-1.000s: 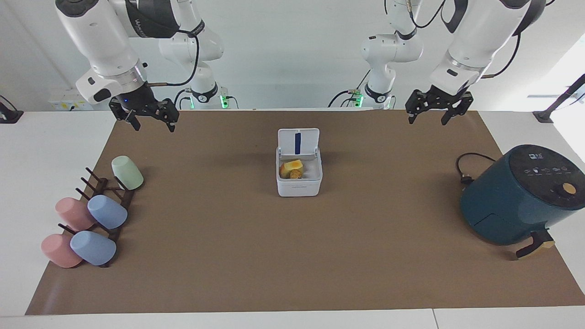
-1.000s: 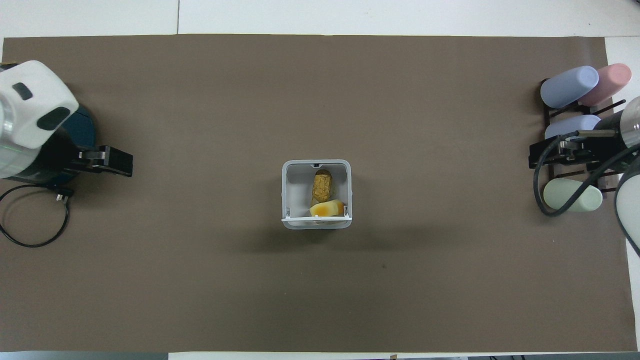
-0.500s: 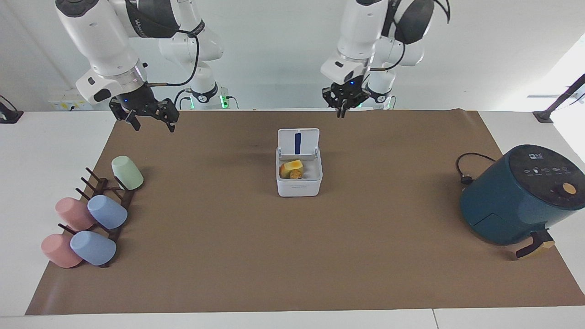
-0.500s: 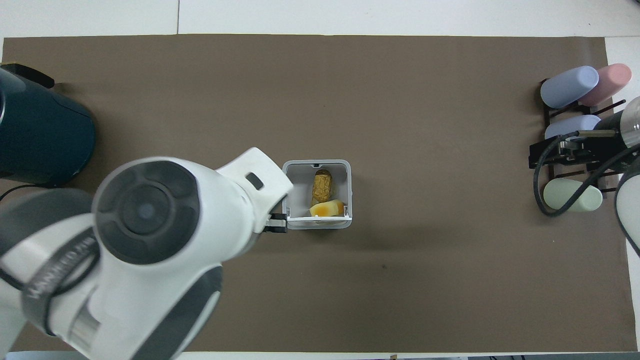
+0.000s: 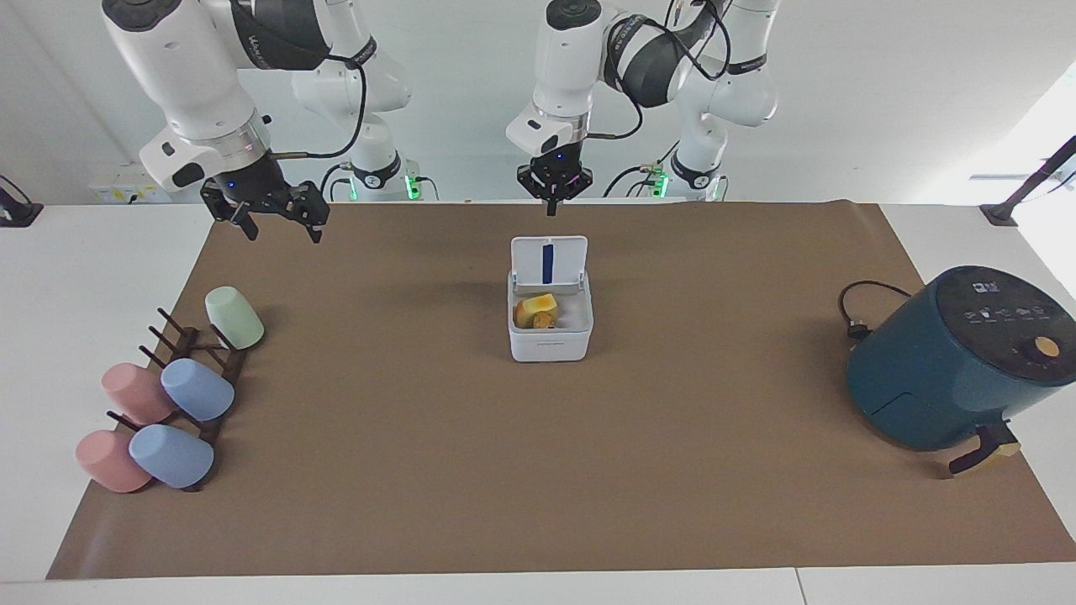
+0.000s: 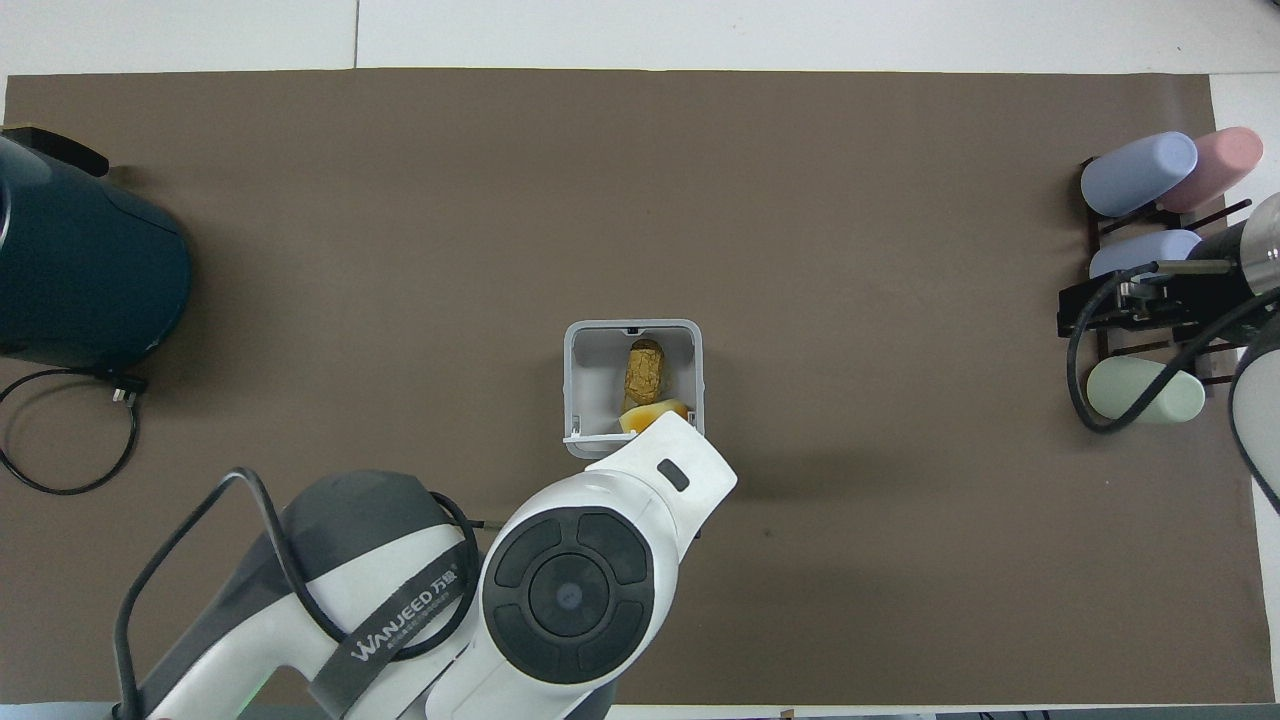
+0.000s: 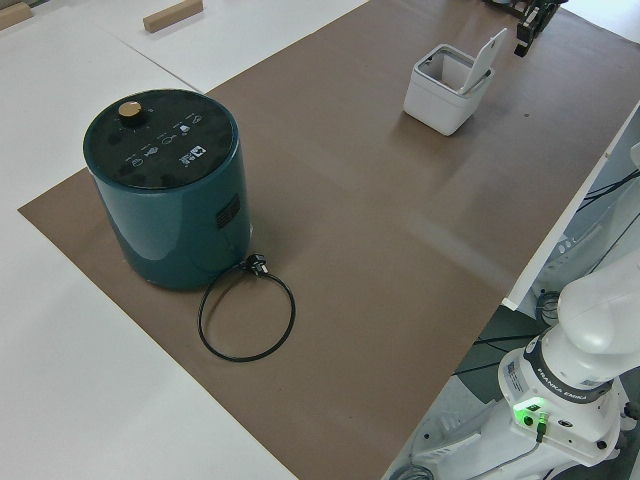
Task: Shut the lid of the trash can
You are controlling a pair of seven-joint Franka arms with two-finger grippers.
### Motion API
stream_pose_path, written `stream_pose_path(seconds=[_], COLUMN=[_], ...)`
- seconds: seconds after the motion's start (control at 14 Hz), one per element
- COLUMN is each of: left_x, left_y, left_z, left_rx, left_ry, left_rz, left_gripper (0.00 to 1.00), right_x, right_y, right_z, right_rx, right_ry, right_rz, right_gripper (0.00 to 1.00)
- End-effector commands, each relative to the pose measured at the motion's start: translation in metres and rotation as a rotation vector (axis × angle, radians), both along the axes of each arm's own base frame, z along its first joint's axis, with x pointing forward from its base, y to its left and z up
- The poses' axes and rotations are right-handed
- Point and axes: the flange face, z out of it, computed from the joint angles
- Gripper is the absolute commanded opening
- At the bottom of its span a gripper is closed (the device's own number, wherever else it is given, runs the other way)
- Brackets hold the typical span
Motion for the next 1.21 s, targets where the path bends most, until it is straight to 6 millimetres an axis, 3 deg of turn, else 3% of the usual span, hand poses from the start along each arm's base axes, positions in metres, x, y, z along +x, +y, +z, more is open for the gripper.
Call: stream_pose_path(seconds=[0.0,0.64,1.14], left_x=[0.014,0.087,0.117], left_y=[0.002,0.022,0.011], left_z=[-0.003,-0.004,-0.050], left_rx=[-0.047,-0.131,-0.153], left_ry=[-0.018,-0.088,-0.099], left_rz=[0.040,0.153,0.180], left_gripper=[0.00,0.00,0.00], right_x=[-0.003,-0.003,-0.003], right_y=[-0.001,-0.001,-0.001], right_z=[0.000,0.000,0.000], right_rx=[0.008,0.008,0.008], right_ry=[-0.001,-0.001,-0.001], right_rz=[0.018,0.016,0.016], right_gripper=[1.00,1.00,1.00])
